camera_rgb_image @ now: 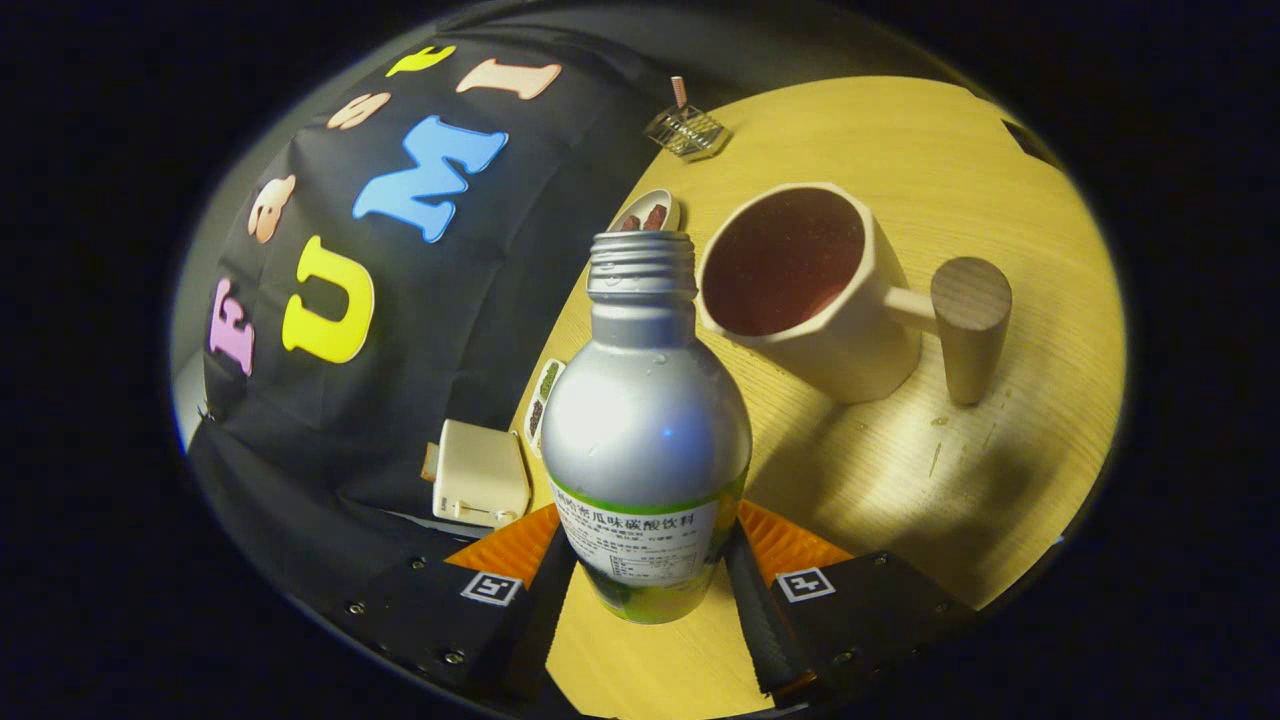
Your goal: Take the bottle from table, then pour the juice into the cup, finally place the bottle on the coaster
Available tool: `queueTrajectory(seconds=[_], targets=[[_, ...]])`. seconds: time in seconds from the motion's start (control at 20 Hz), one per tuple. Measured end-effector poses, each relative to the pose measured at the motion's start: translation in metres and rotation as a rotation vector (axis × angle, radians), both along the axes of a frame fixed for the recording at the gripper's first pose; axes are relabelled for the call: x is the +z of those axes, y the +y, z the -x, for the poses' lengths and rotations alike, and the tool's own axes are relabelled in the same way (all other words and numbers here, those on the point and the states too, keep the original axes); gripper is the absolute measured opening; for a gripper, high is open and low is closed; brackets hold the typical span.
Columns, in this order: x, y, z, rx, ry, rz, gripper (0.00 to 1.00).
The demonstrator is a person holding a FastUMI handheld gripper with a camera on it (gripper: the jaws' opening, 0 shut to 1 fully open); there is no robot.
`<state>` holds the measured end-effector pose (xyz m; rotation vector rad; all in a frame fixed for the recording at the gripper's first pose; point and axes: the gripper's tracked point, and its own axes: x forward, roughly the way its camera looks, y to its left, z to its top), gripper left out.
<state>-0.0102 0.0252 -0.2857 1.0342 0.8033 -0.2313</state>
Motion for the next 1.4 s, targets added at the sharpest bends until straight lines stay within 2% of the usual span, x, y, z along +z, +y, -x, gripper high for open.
queueTrajectory(seconds=[0.25, 0.45, 0.55, 0.7, 1.4], targets=[[0.007, 0.005, -0.017, 0.065, -0.055, 0.167, 0.78], [0.008, 0.001, -0.028, 0.138, -0.087, 0.351, 0.78], [0.012, -0.005, -0.037, 0.142, -0.110, 0.421, 0.78], [0.014, -0.006, -0.051, 0.140, -0.137, 0.475, 0.78], [-0.014, -0.005, -0.120, 0.237, -0.156, 0.716, 0.78]])
